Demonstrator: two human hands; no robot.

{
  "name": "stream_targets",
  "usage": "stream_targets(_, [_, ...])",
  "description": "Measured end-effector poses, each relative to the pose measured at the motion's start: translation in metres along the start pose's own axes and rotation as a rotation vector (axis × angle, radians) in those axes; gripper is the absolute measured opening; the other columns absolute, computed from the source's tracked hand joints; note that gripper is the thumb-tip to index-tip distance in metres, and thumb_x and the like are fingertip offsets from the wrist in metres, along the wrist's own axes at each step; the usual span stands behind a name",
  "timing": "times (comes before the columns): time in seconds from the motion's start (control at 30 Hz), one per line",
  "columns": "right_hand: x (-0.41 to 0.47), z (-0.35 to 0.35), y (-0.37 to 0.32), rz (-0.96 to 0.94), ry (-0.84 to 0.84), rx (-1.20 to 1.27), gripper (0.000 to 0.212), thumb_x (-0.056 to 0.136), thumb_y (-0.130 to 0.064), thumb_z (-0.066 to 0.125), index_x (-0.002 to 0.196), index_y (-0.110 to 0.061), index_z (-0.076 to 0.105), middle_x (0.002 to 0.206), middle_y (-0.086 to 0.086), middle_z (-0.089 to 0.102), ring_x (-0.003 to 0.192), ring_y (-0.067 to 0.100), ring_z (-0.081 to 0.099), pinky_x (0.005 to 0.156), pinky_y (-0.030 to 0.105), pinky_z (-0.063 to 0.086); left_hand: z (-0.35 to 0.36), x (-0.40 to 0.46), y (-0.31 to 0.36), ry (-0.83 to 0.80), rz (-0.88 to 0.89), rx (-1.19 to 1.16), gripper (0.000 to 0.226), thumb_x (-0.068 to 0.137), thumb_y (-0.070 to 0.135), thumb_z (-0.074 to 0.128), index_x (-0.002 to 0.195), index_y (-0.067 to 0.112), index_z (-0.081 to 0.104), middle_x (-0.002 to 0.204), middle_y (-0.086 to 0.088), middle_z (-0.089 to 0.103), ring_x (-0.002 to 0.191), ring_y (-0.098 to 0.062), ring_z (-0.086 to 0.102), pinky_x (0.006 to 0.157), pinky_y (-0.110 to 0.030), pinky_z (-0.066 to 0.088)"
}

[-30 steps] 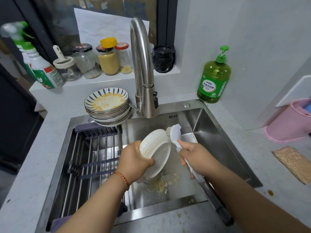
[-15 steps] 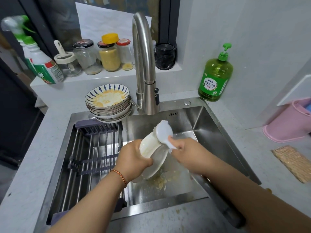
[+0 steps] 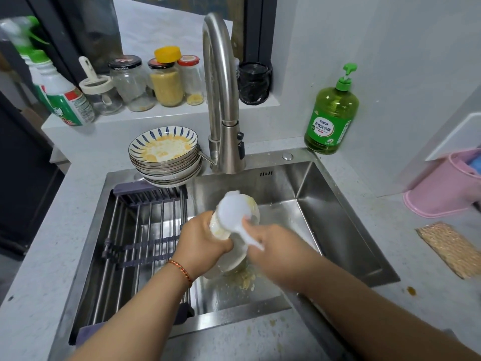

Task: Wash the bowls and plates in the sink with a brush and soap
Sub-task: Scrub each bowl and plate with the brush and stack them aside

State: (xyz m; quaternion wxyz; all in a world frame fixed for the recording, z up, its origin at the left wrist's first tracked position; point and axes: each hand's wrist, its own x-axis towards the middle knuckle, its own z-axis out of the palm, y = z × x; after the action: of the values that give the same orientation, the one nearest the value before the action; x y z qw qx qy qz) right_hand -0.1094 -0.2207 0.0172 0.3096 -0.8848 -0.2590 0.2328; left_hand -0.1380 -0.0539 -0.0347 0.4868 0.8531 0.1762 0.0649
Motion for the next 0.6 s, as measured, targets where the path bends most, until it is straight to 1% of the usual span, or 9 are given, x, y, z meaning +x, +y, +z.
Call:
stream_targets(0.07, [-0.002,0.008,-0.002,-0.050,0.011,-0.058,0.056,0.096,-0.028,0.043,0.149,-0.035,0.026,0.078,-0.007,0.051,0.061,0.006,0.046,0.055,0.019,0.036,0.000,0.000,-0.001,0.007,-0.019,-0.068,0.032,0.060,0.003,0.080,0.072,0.024,0.060,0.066,0.010,0.062,0.059,-0.002,0.054,0.048,-0.010,0.040])
stream_targets(0.13, [0.010,-0.001,0.012,0.054,0.052,0.007,0.053,0.095,-0.026,0.045,0.147,-0.030,0.033,0.082,-0.005,0.051,0.058,0.005,0.045,0.052,0.018,0.036,-0.003,-0.001,-0.003,0.035,-0.043,-0.126,0.031,0.051,0.013,0.079,0.074,0.021,0.060,0.071,0.008,0.063,0.062,-0.005,0.056,0.053,-0.015,0.045])
stream_targets(0.17, [0.015,-0.006,0.019,0.129,0.068,0.069,0.049,0.095,-0.023,0.045,0.144,-0.024,0.041,0.078,-0.004,0.053,0.053,0.004,0.046,0.051,0.019,0.040,-0.004,-0.002,-0.004,0.050,-0.063,-0.164,0.033,0.048,0.017,0.077,0.078,0.019,0.061,0.075,0.005,0.065,0.065,-0.008,0.058,0.057,-0.021,0.050])
stream_targets(0.23, [0.022,-0.009,0.034,0.302,0.071,0.287,0.036,0.095,-0.017,0.046,0.131,-0.015,0.054,0.064,0.000,0.054,0.042,0.008,0.048,0.048,0.028,0.048,-0.005,-0.002,-0.006,0.071,-0.107,-0.252,0.039,0.048,0.016,0.078,0.084,0.017,0.062,0.083,-0.001,0.068,0.072,-0.014,0.062,0.065,-0.032,0.054])
stream_targets(0.3, [0.023,-0.001,0.045,0.421,0.068,0.522,0.031,0.094,-0.015,0.050,0.125,-0.015,0.058,0.058,0.004,0.052,0.034,0.011,0.046,0.042,0.024,0.046,-0.006,-0.005,-0.006,0.101,-0.126,-0.325,0.040,0.051,0.009,0.082,0.084,0.017,0.062,0.084,-0.001,0.067,0.073,-0.015,0.062,0.067,-0.033,0.054])
stream_targets(0.37, [0.022,0.009,0.052,0.442,0.110,0.635,0.029,0.091,-0.015,0.060,0.119,-0.012,0.061,0.057,0.005,0.053,0.035,0.011,0.047,0.040,0.022,0.044,-0.006,-0.006,-0.006,0.142,-0.140,-0.397,0.040,0.054,0.002,0.083,0.082,0.018,0.061,0.082,0.001,0.066,0.072,-0.014,0.061,0.065,-0.030,0.053])
stream_targets(0.43, [0.022,0.017,0.056,0.450,0.184,0.664,0.025,0.085,-0.018,0.070,0.106,-0.007,0.064,0.063,0.006,0.057,0.034,0.008,0.048,0.039,0.022,0.044,-0.005,-0.007,-0.008,0.174,-0.171,-0.471,0.038,0.063,-0.009,0.080,0.084,0.017,0.061,0.083,0.000,0.066,0.073,-0.016,0.062,0.064,-0.030,0.053])
stream_targets(0.5, [0.024,0.022,0.059,0.467,0.253,0.704,0.028,0.079,-0.019,0.077,0.097,-0.004,0.062,0.075,0.009,0.061,0.036,0.008,0.051,0.039,0.022,0.044,-0.003,-0.008,-0.011,0.197,-0.211,-0.563,0.037,0.068,-0.012,0.076,0.088,0.015,0.061,0.087,-0.003,0.068,0.076,-0.018,0.064,0.068,-0.034,0.056])
stream_targets(0.6, [0.024,0.028,0.059,0.514,0.257,0.790,0.035,0.078,-0.019,0.078,0.096,-0.003,0.053,0.087,0.011,0.056,0.051,0.016,0.052,0.040,0.022,0.045,0.004,-0.011,-0.011,0.219,-0.288,-0.761,0.037,0.071,-0.013,0.073,0.094,0.012,0.061,0.093,-0.008,0.069,0.083,-0.026,0.067,0.074,-0.041,0.057])
